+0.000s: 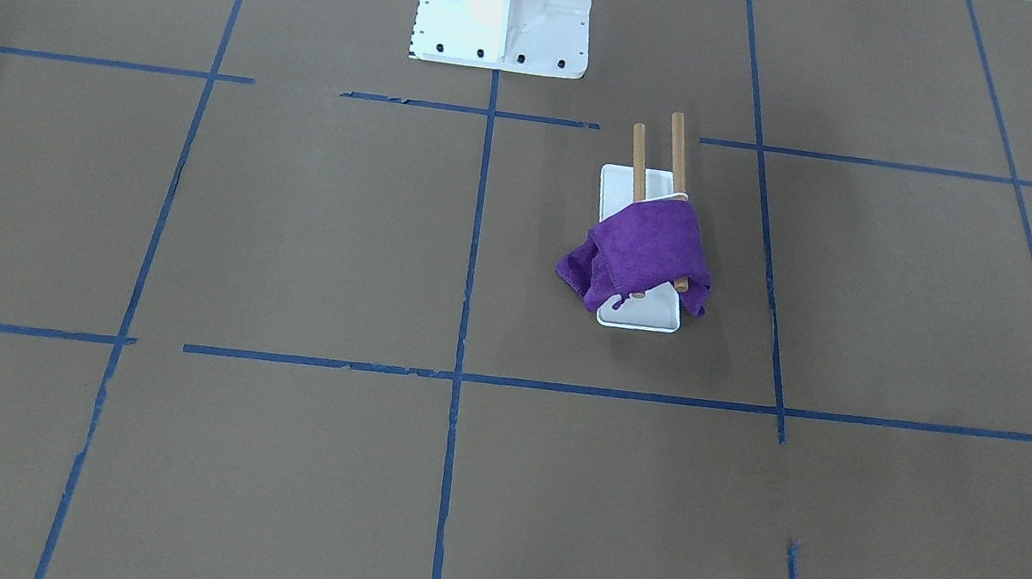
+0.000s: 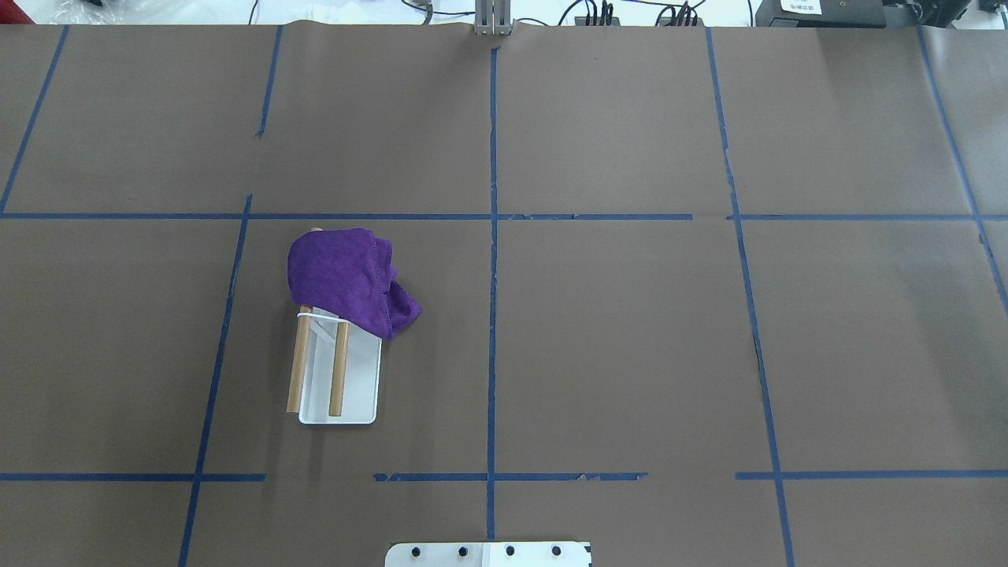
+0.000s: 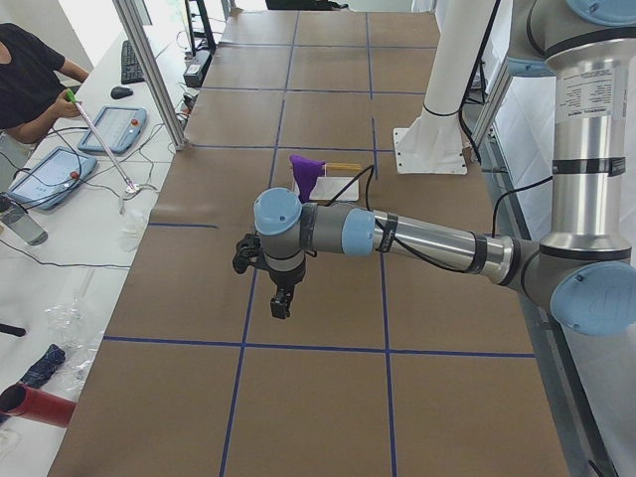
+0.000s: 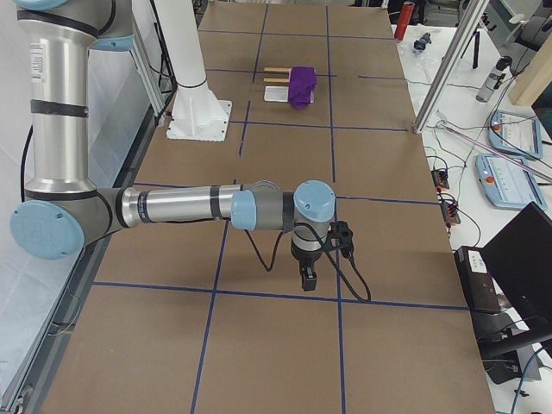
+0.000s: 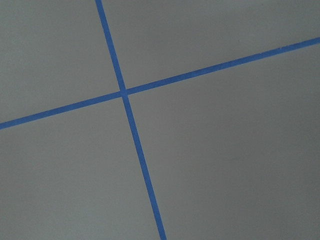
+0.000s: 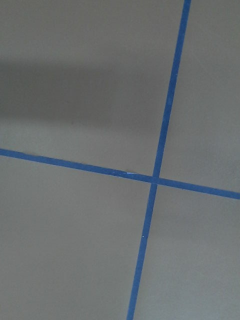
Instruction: Hang towel on rack
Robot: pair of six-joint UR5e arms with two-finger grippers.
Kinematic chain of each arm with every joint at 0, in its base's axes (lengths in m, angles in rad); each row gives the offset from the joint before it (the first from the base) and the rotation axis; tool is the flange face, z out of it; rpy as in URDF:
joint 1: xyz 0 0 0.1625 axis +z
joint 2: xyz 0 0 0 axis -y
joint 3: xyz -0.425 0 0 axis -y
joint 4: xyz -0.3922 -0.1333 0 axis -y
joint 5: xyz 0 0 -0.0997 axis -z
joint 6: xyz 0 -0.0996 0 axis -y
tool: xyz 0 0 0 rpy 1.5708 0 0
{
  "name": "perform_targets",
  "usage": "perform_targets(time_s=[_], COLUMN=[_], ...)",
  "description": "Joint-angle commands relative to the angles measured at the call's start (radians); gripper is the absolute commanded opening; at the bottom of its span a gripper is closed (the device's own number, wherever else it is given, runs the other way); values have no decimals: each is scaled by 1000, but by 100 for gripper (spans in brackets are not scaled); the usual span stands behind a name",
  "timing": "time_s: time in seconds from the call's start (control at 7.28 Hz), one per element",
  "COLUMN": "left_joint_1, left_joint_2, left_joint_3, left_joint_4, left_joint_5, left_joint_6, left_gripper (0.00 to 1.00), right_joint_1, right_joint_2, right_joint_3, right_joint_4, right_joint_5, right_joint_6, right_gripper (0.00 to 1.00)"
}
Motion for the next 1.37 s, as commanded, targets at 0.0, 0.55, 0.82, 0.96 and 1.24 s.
perform_targets(time_s=[0.0, 0.55, 0.82, 0.96, 1.24], left_joint_1=[-3, 0, 1, 0, 0], left_joint_2=[-18, -39, -102, -92, -90], left_joint_3=[45, 85, 122, 125, 131], left_joint_4=[35, 40, 37, 30, 30], left_joint_5=[2, 3, 76, 72, 69], left_joint_6=[-4, -4, -6, 3, 5], left_gripper=[100, 100, 100, 100, 100], right_joint_1=[-1, -3, -3, -3, -3], right_joint_2=[-1, 3, 5, 5, 7], right_joint_3=[-32, -44, -59, -59, -56], right_joint_4=[10, 10, 12, 12, 12], right_joint_5=[8, -3, -3, -3, 2], right_joint_6=[-1, -4, -12, -9, -3], right_gripper=[100, 100, 100, 100, 100])
